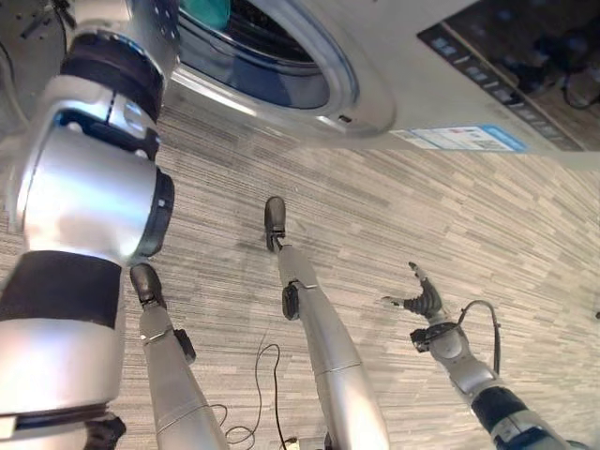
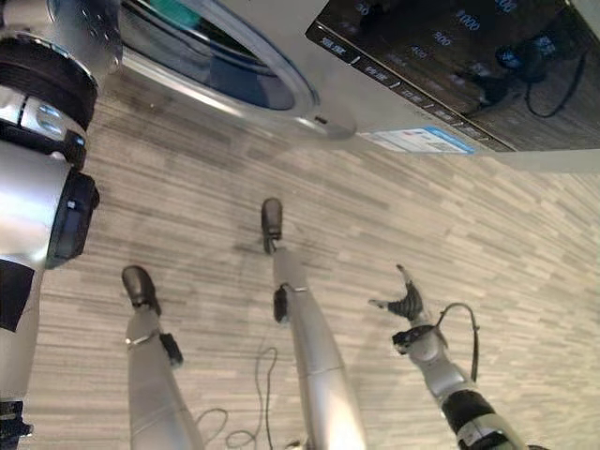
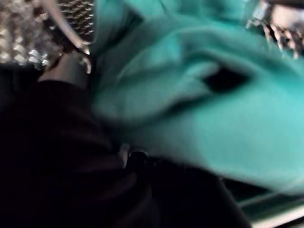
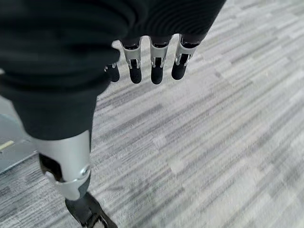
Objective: Grab the laundry basket,head to the washer,open it,put in the laundry and shut it.
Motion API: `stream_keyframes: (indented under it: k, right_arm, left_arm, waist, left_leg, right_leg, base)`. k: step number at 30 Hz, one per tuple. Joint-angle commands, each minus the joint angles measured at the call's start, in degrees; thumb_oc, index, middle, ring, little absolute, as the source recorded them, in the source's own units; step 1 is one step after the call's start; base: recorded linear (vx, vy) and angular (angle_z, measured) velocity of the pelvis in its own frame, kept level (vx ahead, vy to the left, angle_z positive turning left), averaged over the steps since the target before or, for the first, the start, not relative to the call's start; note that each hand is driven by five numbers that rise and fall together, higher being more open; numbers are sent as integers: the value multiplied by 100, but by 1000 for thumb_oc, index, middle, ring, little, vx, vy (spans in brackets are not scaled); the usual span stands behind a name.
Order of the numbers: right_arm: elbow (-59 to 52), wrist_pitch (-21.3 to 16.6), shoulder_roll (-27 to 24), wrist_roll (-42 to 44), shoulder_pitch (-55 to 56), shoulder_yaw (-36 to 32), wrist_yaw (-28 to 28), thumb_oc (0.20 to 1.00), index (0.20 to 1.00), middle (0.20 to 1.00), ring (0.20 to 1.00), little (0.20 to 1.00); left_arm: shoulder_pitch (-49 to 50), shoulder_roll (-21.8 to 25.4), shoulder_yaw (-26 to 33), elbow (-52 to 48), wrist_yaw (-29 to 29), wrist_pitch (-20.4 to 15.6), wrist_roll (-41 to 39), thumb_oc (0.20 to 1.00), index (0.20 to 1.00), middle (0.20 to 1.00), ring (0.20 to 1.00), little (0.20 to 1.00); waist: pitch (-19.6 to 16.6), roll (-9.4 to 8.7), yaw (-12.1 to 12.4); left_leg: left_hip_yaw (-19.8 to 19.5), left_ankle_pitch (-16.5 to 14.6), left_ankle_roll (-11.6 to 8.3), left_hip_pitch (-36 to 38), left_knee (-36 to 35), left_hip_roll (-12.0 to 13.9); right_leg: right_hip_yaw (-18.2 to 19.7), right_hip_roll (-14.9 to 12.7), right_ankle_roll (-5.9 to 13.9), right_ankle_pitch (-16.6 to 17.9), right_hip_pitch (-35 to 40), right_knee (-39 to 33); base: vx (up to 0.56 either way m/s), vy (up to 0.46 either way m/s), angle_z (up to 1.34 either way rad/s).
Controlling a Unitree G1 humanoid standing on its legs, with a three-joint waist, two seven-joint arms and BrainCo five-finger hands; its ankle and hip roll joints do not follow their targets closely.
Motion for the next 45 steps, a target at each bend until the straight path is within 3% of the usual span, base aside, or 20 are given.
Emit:
stream_keyframes:
  k: [1, 6, 7, 9, 11, 14, 15, 18, 22, 23, 25, 27, 28, 30, 31, 32, 35, 39, 41, 45]
  right_arm:
    - [-12, 99, -296, 35, 322, -86, -6, 1000, 1000, 1000, 1000, 1000]
    - [11, 51, -276, -18, 281, 90, 63, 1000, 1000, 1000, 1000, 1000]
    - [-34, 48, -301, -40, 217, 181, 118, 1000, 1000, 1000, 1000, 1000]
    - [-77, 54, -320, -33, 191, 220, 136, 1000, 1000, 1000, 1000, 1000]
    - [-35, 92, -365, 10, 69, 283, 172, 1000, 1000, 1000, 1000, 1000]
    - [52, 52, -375, -116, 148, 401, 157, 1000, 1000, 1000, 1000, 1000]
    - [80, 17, -423, -182, 127, 447, 106, 1000, 1000, 1000, 1000, 1000]
    - [208, -37, -350, -128, 108, 430, 6, 1000, 1000, 1000, 1000, 1000]
    - [194, -136, -272, -55, 210, 343, -31, 1000, 1000, 1000, 1000, 1000]
    - [108, -185, -238, -77, 256, 301, -36, 1000, 1000, 1000, 1000, 1000]
    - [234, -220, -160, -119, 265, 334, -56, 1000, 1000, 1000, 1000, 1000]
    - [989, -124, 193, -118, 95, 332, -99, 1000, 1000, 1000, 1000, 1000]
    - [1023, -143, 196, -120, 84, 363, -108, 1000, 1000, 1000, 1000, 1000]
    - [1703, 46, 422, -111, -28, 364, -34, 1000, 1000, 1000, 1000, 1000]
    - [1877, 70, 364, -191, -5, 291, 17, 1000, 1000, 1000, 1000, 1000]
    - [2044, 165, 374, -173, 108, 291, 78, 1000, 1000, 1000, 1000, 1000]
    - [2703, 439, 498, -385, 326, 194, 390, 1000, 1000, 1000, 1000, 1000]
    - [3117, 484, 568, -420, 431, 80, 521, 1000, 1000, 1000, 1000, 1000]
    - [3394, 521, 620, -418, 685, -164, 586, 1000, 1000, 1000, 1000, 1000]
    - [3703, 533, 606, -193, 831, -650, 576, 1000, 1000, 1000, 1000, 1000]
  left_arm:
    - [-498, 303, -59, -117, -179, -128, 1000, 1000, 1000, 1000, 1000, 1000]
    - [110, 201, -471, -25, -317, 240, 2599, 1000, 1000, 1000, 1000, 1000]
    - [254, 186, -862, 71, -445, 479, 3474, 1000, 1000, 1000, 1000, 1000]
    - [277, 183, -1045, 115, -506, 604, 3861, 1000, 1000, 1000, 1000, 1000]
    - [172, 69, -1611, 291, -456, 906, 5004, 1000, 1000, 1000, 1000, 1000]
    - [56, -98, -2326, 90, -284, 1029, 6382, 1000, 1000, 1000, 1000, 1000]
    - [-34, -265, -2807, -343, -95, 969, 7208, 1000, 1000, 1000, 1000, 1000]
    - [180, -426, -2982, -1024, 89, 914, 7648, 1000, 1000, 1000, 1000, 1000]
    - [892, -114, -2971, -2405, 627, 869, 8404, 1000, 1000, 1000, 1000, 1000]
    - [1407, 221, -2926, -3034, 775, 857, 8871, 1000, 1000, 1000, 1000, 1000]
    - [1713, 396, -2833, -3289, 784, 866, 8995, 1000, 1000, 1000, 1000, 1000]
    - [3008, 837, -2375, -3890, 667, 757, 9011, 1000, 1000, 1000, 1000, 1000]
    - [3046, 854, -2349, -3912, 661, 761, 9022, 1000, 1000, 1000, 1000, 1000]
    - [4788, 1045, -1702, -4436, 345, 511, 8728, 1000, 1000, 1000, 1000, 1000]
    - [5376, 1025, -1470, -4647, 226, 452, 8686, 1000, 1000, 1000, 1000, 1000]
    - [5924, 979, -1333, -4696, 9, 458, 8531, 1000, 1000, 1000, 1000, 1000]
    - [8054, 442, -423, -4456, -473, 476, 7820, 1000, 1000, 1000, 1000, 1000]
    - [8745, -95, -158, -3567, -449, 499, 7688, 1000, 1000, 1000, 1000, 1000]
    - [9130, -558, 41, -2611, -345, 605, 7646, 1000, 1000, 1000, 1000, 1000]
    - [9431, -880, 333, -1777, -279, 672, 7558, 1000, 1000, 1000, 1000, 1000]
  waist:
    - [-109, 435, -287]
    - [-50, 381, -256]
    - [-31, 337, -273]
    - [-26, 319, -291]
    - [-15, 275, -313]
    - [6, 236, -345]
    - [43, 265, -328]
    - [126, 335, -217]
    - [267, 392, -9]
    - [316, 416, 80]
    - [339, 431, 111]
    - [363, 525, 298]
    - [366, 527, 285]
    - [368, 645, 492]
    - [404, 632, 545]
    - [355, 664, 571]
    - [340, 707, 803]
    - [356, 781, 930]
    - [123, 910, 938]
    - [-189, 1070, 951]
  left_leg:
    - [-356, -72, 678, -61, -114, -120]
    - [-375, -51, 663, -17, -78, -110]
    - [-399, -52, 648, -40, -39, -103]
    - [-409, -49, 640, -46, -39, -99]
    - [-441, -36, 616, -61, -48, -82]
    - [-485, -32, 591, -107, -53, -69]
    - [-505, -41, 584, -120, -54, -79]
    - [-500, -31, 582, -86, -63, -98]
    - [-463, -34, 578, 118, -55, -103]
    - [-414, -18, 563, 239, -73, -105]
    - [-387, -9, 553, 326, -81, -98]
    - [-302, 42, 507, 624, -156, -109]
    - [-299, 43, 506, 654, -168, -104]
    - [-162, 122, 469, 1164, -328, -121]
    - [-106, 311, 479, 1212, -331, -151]
    - [-77, 140, 448, 1514, -355, -118]
    - [128, 207, 482, 2440, -367, -27]
    - [366, 271, 518, 3524, -715, 59]
    - [473, 395, 527, 4343, -1164, 71]
    - [577, 662, 511, 5040, -1660, 45]
  right_leg:
    - [242, -123, 677, -2031, 581, 1309]
    - [207, -123, 606, -2011, 610, 1367]
    - [182, -116, 580, -1999, 612, 1381]
    - [176, -109, 572, -1992, 617, 1374]
    - [151, -94, 558, -1961, 618, 1351]
    - [131, -78, 561, -1937, 603, 1315]
    - [125, -77, 568, -1933, 606, 1322]
    - [108, -79, 593, -1950, 674, 1317]
    - [39, -113, 599, -1945, 948, 1233]
    - [11, -131, 600, -1943, 1102, 1162]
    - [-6, -142, 593, -1935, 1214, 1106]
    - [-92, -182, 577, -1874, 1587, 871]
    - [-93, -177, 576, -1869, 1620, 853]
    - [-192, -238, 567, -1769, 2155, 548]
    - [-237, -261, 530, -1602, 2260, 449]
    - [-240, -238, 573, -1735, 2541, 407]
    - [-361, -252, 574, -1533, 3472, 109]
    - [-360, -271, 642, -1492, 4388, -119]
    - [-394, -345, 681, -1501, 5081, -336]
    - [-478, -402, 746, -1484, 5682, -617]
  base:
    - [0, 0, 0]
    - [-16, -16, 5]
    - [-20, -21, 7]
    - [-19, -14, 7]
    - [-25, -17, 8]
    - [-6, -5, 1]
    - [0, 0, 0]
    - [-3, -24, 1]
    - [2, -9, 1]
    - [3, 12, 5]
    - [6, 12, 9]
    - [18, 0, 13]
    - [4, 23, 13]
    - [-52, 46, 9]
    - [-17, 76, 3]
    - [-15, 84, -1]
    - [7, 103, -10]
    - [77, 41, -19]
    - [194, 84, -16]
    - [151, 84, -1]
